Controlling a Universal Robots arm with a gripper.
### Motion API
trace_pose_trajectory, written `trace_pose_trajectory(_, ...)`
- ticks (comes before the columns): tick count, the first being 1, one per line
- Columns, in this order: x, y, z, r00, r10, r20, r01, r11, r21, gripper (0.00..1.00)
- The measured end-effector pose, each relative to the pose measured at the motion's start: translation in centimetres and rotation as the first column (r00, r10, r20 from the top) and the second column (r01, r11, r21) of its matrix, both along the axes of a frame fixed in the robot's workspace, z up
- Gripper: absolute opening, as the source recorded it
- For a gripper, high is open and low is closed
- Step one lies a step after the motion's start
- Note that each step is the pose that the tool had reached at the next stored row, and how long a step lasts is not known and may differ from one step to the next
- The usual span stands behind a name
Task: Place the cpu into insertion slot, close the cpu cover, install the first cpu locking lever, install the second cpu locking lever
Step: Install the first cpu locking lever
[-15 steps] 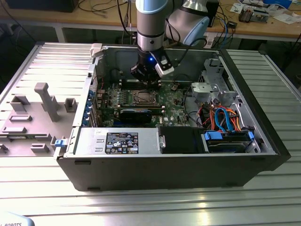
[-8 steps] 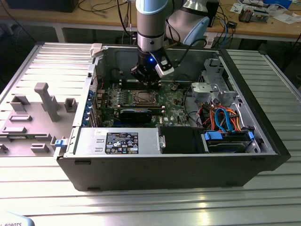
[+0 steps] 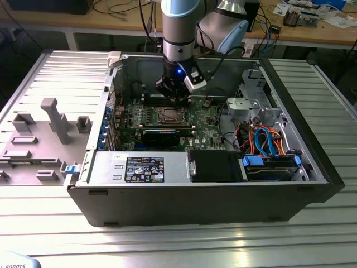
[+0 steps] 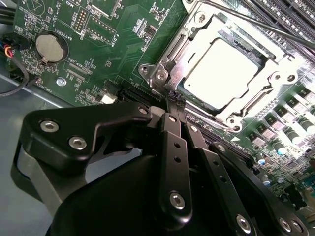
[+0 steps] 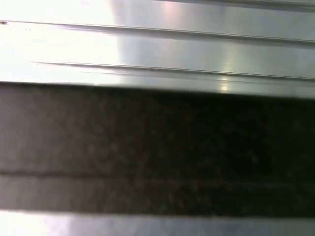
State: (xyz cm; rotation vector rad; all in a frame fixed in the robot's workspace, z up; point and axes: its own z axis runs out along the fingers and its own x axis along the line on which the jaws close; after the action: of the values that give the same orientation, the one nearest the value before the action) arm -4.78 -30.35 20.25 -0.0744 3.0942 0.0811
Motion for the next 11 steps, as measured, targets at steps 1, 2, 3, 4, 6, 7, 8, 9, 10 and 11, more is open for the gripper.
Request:
trace_pose_trajectory(1,0.02,0.04,-0.1,1.0,0.0,0.0007,0.0,1.0,0.0027,0.11)
trace_pose_trajectory(2,0.02,0.03,-0.11,1.0,0.0,0.0005,0.0,1.0,0.0013,0.11)
trace_pose_trajectory(3,0.02,0.01,-0.12,1.0,0.0,0.0001,0.0,1.0,0.0005,0.11)
trace_pose_trajectory(4,0.01,0.0,-0.13,1.0,0.0,-0.0001,0.0,1.0,0.0001,0.11)
trace_pose_trajectory(6,0.02,0.0,-0.14,1.0,0.0,-0.0004,0.0,1.0,0.0005,0.11)
trace_pose_trajectory(7,0.02,0.0,-0.15,1.0,0.0,-0.0003,0.0,1.0,0.0017,0.11)
trace_pose_trajectory(8,0.02,0.0,-0.16,1.0,0.0,-0.0002,0.0,1.0,0.003,0.11)
trace_pose_trajectory(9,0.02,0.01,-0.16,1.0,0.0,-0.0002,0.0,1.0,0.0034,0.11)
trace_pose_trajectory(10,0.02,0.02,-0.15,1.0,0.0,-0.0002,0.0,1.0,0.0034,0.11)
trace_pose_trajectory(11,0.02,0.03,-0.16,1.0,0.0,-0.0001,0.0,1.0,0.0041,0.11)
